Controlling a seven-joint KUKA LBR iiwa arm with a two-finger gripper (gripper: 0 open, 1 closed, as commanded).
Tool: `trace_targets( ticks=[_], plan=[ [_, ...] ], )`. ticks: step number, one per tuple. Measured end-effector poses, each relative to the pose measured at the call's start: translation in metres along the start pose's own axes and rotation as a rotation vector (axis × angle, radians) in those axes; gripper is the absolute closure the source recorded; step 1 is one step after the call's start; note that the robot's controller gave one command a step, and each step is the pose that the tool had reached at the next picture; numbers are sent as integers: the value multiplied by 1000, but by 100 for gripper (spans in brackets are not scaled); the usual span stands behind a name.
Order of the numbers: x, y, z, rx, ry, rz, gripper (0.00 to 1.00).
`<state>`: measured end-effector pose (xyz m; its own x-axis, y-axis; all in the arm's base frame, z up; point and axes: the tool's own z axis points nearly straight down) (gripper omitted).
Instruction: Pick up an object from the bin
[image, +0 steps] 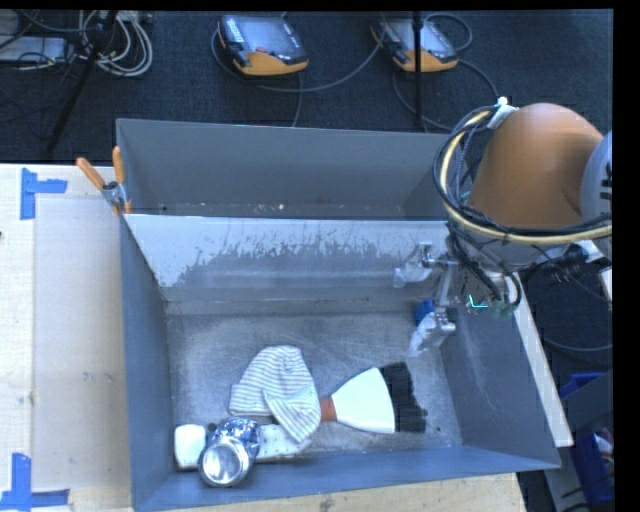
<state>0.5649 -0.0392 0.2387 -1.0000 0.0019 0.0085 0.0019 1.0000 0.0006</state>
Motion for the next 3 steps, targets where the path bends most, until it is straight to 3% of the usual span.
trace_targets(
  ticks=[1,2,3],
  plan=[
    [-1,0,-5,0,-8,0,0],
    [9,7,34,1,-13,-77,0],
    [13,4,93,2,-11,-334,0]
  ],
)
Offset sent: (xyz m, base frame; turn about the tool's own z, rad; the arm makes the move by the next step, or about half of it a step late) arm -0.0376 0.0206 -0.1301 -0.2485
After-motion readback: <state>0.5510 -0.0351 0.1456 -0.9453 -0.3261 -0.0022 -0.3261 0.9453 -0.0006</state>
